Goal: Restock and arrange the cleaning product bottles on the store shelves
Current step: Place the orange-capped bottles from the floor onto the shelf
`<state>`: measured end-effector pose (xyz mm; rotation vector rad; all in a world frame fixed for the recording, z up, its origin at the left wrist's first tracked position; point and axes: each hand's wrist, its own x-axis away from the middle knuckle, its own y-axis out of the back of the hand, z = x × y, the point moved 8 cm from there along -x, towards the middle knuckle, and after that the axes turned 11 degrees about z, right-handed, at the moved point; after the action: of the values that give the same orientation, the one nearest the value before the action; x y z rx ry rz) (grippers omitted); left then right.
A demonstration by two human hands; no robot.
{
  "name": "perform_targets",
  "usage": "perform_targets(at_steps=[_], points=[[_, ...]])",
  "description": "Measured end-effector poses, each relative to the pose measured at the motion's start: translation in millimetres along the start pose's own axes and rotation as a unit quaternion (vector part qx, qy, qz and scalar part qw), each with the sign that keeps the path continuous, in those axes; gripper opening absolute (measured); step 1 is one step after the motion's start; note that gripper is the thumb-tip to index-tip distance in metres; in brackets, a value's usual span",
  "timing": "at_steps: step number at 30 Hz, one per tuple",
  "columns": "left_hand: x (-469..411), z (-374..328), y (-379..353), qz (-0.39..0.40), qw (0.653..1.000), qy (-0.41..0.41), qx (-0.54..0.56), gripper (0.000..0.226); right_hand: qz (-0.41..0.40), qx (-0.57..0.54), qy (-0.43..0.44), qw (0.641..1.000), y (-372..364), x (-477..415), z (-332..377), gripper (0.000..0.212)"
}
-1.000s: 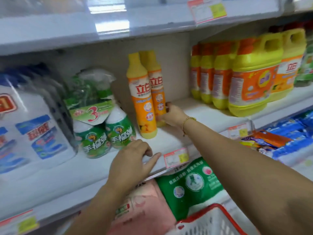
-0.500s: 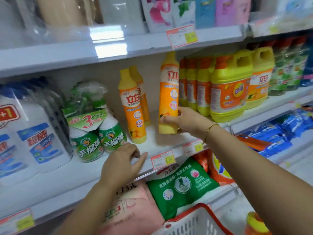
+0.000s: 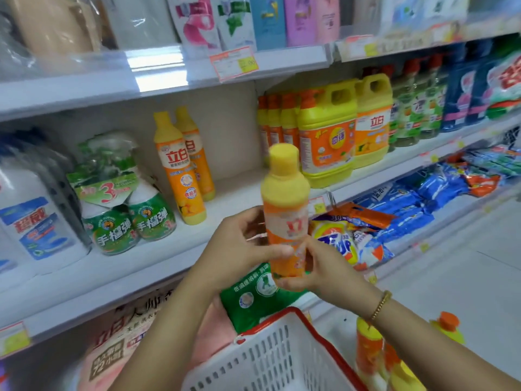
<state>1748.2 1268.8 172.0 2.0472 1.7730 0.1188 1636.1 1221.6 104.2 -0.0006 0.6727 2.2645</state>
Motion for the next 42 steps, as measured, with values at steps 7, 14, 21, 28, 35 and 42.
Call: perform_targets(at_steps=[7, 14, 21, 28, 35, 42], points=[[4.7, -17.8, -38.2, 0.019, 0.986, -0.067, -0.155, 0.063, -0.071, 0.043, 0.003, 0.997, 16.3, 8.2, -20.0, 0.033], [-2.3, -10.2, -21.4, -0.054, 0.997, -0.045, -0.035, 0.049, -0.109, -0.055, 0.057, 0.991, 13.7, 28.3, -18.7, 0.06], [-0.7, -8.1, 6.0, -0.169, 0.974, -0.026, 0.151, 0.056, -0.204, -0.071, 0.112, 0.97, 12.4, 43.3, 7.5, 0.066], [-7.0, -8.9, 10.5, -0.057, 0.93, -0.088, 0.351, 0.051, 0.062, -0.435, 0.095, 0.893, -11.1, 26.1, 20.2, 0.055], [-1.7, -1.5, 27.9, -0.188, 0.905, -0.085, 0.373, 0.048, -0.068, -0.199, 0.099, 0.973, 1.2, 24.3, 30.7, 0.057], [-2.6, 1.5, 24.3, -0.193, 0.895, -0.08, 0.394, 0.062, -0.173, -0.086, 0.145, 0.97, 17.8, 33.2, 41.5, 0.06]])
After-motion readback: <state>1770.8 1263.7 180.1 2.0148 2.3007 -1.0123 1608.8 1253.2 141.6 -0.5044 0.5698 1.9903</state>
